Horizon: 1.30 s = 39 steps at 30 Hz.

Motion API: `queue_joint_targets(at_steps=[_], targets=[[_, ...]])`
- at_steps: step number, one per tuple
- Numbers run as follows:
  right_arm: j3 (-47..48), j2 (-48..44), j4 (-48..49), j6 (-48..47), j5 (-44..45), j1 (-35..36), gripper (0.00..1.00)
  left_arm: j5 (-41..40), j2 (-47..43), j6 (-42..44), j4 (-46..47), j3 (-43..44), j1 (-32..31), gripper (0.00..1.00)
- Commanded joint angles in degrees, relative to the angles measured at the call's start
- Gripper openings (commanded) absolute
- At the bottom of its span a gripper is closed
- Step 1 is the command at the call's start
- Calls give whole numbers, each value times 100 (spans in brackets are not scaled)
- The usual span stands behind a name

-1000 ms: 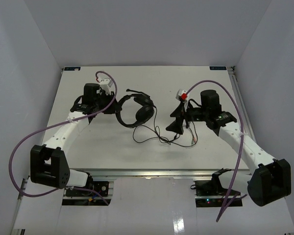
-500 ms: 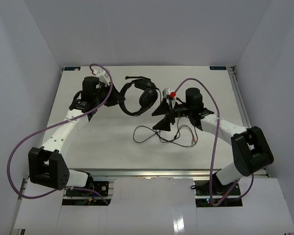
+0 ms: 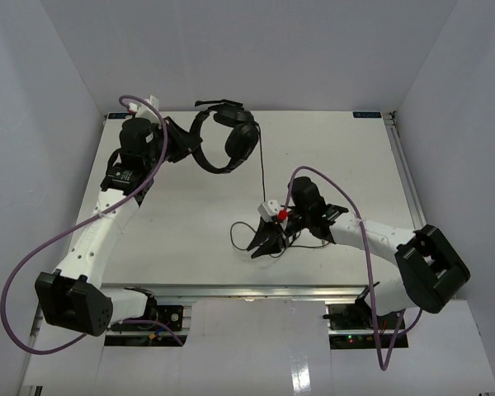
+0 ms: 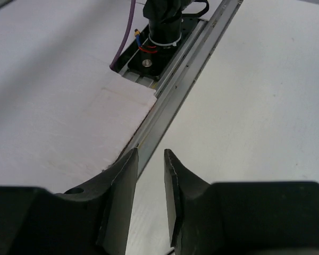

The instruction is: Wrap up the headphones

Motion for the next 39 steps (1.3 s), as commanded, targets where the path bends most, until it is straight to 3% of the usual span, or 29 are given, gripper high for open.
queue_joint_targets(at_steps=[1,7,11,12,15,17,19,21,25,28,31,39], targets=[[116,-589,-1349,-1086,990,225,24,-943,-248,-713,567,482,353,0],[434,-793,-2422,-707,3361,230,8,-1719,223,-709,810,763,468,0],[772,-855,-3175,-874,5095,223,8,-1874,822,116,588,1321,332,0],[892,-846,-3364,-985,5112,223,8,-1876,926,126,545,1326,238,0],[1208,-918,-3752,-1652,6949,203,8,-2308,1267,1111,376,1429,-94,0],[1307,-1050,-3758,-1889,7780,103,8,-2486,1369,1339,351,1301,-232,0],[1457,-1140,-3907,-2010,7646,-91,8,-2621,1333,1393,388,1055,-248,0],[1654,-1196,-4249,-2076,6712,-415,8,-2693,1220,1348,513,804,-251,0],[1885,-1057,-5271,-2308,3486,-1060,9,-2562,926,1155,718,482,-247,0],[2004,-493,-6033,-2853,1097,-1244,16,-2359,486,922,779,315,-251,0],[2265,135,-6412,-2894,292,-1245,18,-2190,-226,755,864,28,-251,0],[2892,1225,-6620,-3111,548,-1263,16,-1741,-1637,852,574,-220,-251,0]])
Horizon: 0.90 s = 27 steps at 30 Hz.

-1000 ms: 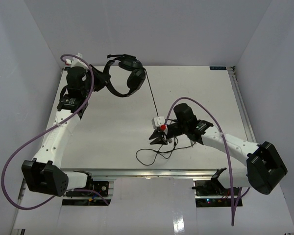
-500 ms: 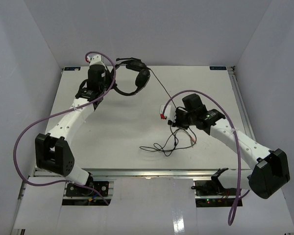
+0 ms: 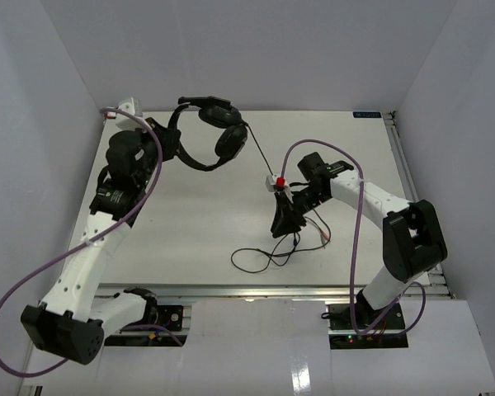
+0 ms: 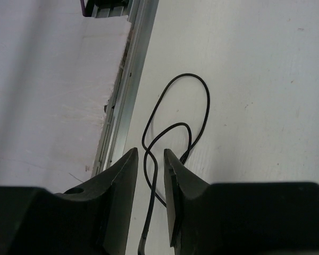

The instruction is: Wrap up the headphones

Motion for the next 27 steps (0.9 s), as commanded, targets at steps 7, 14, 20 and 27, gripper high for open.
queue_joint_targets(at_steps=[7,14,20,27], targets=[[904,319,-346,-184,-669,-209,23,9,-1317,-135,-353,-237,23,0],[997,-53,-397,-657,-882,-320,42,-280,-1547,-279,-613,-813,31,0],[971,-277,-946,-1546,-770,-170,51,-264,-1233,-343,-612,-733,31,0],[767,-411,-941,-1665,-494,65,49,-403,-904,-304,-662,-468,31,0]])
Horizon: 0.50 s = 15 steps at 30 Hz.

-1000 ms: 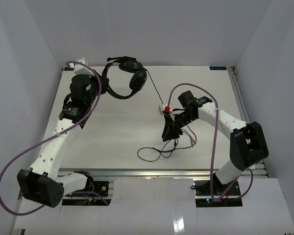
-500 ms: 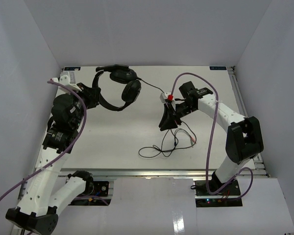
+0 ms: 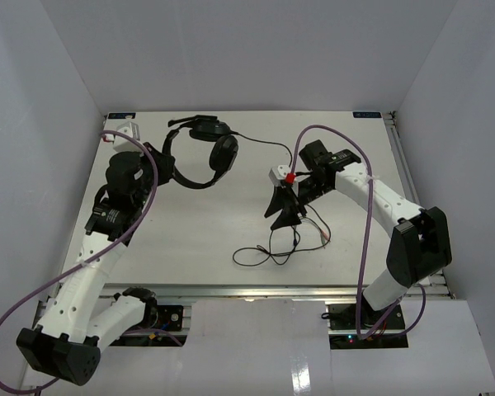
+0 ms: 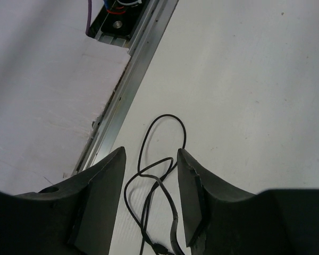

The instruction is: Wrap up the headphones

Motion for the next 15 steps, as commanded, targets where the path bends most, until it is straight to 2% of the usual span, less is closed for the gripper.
queue_joint_targets(at_steps=[1,6,15], targets=[[-82,-208,-125,-165,32,45,48,-246,-55,-105,146,351,38,0],[-358,-389,407,266,148,-97,45,-606,-195,-20,-249,395,176,0],[-401,-420,565,537,-184,-634,46,-174,-663,-360,-374,-27,496,0]])
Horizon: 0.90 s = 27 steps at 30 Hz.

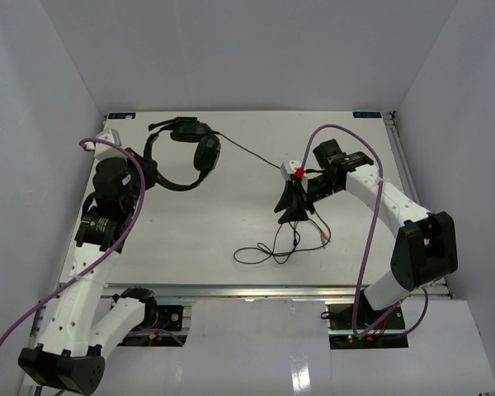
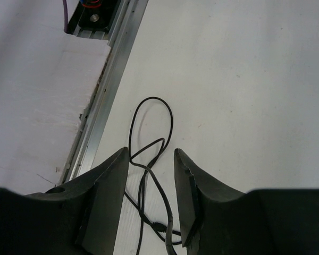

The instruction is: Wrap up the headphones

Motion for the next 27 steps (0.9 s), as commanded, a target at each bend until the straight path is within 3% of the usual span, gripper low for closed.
queue_joint_targets(at_steps=[1,8,15,22,27], targets=[[-23,-177,223,254,-325,-240,47,291,-434,-354,125,-123,51,0],[43,-27,557,781,-262,-312,48,911,-698,-288,295,-273,49,0],[-36,116,1162,1431,182,-160,49,1859,-380,-25,403,163,49,0],[58,308,1465,1866,315,-160,50,2306,-471,100,449,180,51,0],[148,340,1482,1923,261,-186,49,2187,-633,173,275,91,51,0]])
